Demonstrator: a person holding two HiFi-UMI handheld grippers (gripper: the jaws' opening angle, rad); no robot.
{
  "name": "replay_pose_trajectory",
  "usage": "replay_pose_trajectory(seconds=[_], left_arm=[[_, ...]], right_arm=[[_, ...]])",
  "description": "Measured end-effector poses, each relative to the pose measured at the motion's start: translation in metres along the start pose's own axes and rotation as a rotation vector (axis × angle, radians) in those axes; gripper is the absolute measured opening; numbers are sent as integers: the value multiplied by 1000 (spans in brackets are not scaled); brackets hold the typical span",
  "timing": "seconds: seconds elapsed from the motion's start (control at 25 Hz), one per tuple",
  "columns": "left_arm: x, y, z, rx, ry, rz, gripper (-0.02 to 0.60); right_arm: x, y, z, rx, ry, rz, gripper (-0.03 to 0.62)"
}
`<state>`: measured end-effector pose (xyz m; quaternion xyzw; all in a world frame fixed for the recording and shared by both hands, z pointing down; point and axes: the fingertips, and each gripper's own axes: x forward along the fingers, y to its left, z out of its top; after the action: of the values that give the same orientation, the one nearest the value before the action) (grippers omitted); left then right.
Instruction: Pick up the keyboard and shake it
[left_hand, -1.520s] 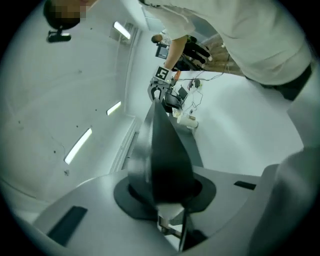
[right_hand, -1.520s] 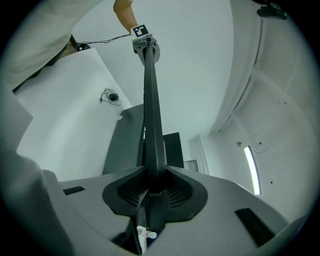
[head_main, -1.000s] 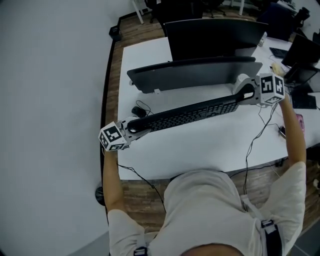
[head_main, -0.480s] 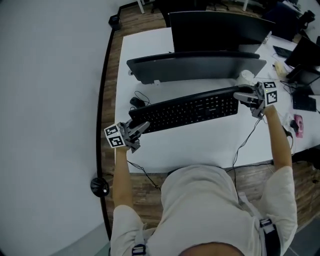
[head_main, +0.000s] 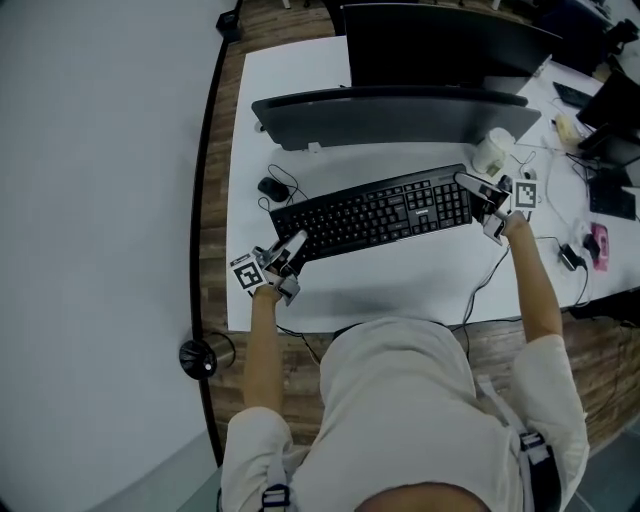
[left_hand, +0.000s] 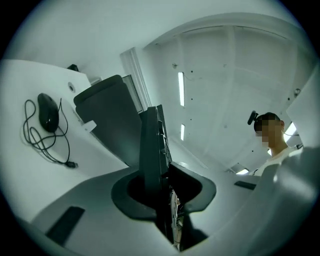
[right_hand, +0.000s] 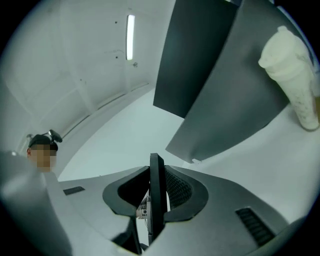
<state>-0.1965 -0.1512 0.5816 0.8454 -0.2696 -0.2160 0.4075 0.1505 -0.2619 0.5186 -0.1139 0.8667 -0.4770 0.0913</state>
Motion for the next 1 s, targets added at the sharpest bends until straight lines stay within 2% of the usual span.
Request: replay_pose_trajectory(seconds=[0.16, 0.32, 0.52, 0.76, 1.0], left_arm=[[-3, 7, -18, -108, 3, 3, 87], [-14, 25, -32, -200, 38, 37, 89], [-30, 43, -54, -261, 86, 99, 100], [-41, 49, -72, -329, 119, 112, 103], [-45, 56, -93, -329, 159, 146, 118]], right_arm=[[-6, -24, -14, 91, -79, -37, 120], [-6, -47, -39, 148, -98, -101, 121], [-15, -72, -79, 217, -119, -172, 129], [-23, -90, -113, 247, -122, -222, 141], [-44, -103, -141, 286, -135, -267, 152]])
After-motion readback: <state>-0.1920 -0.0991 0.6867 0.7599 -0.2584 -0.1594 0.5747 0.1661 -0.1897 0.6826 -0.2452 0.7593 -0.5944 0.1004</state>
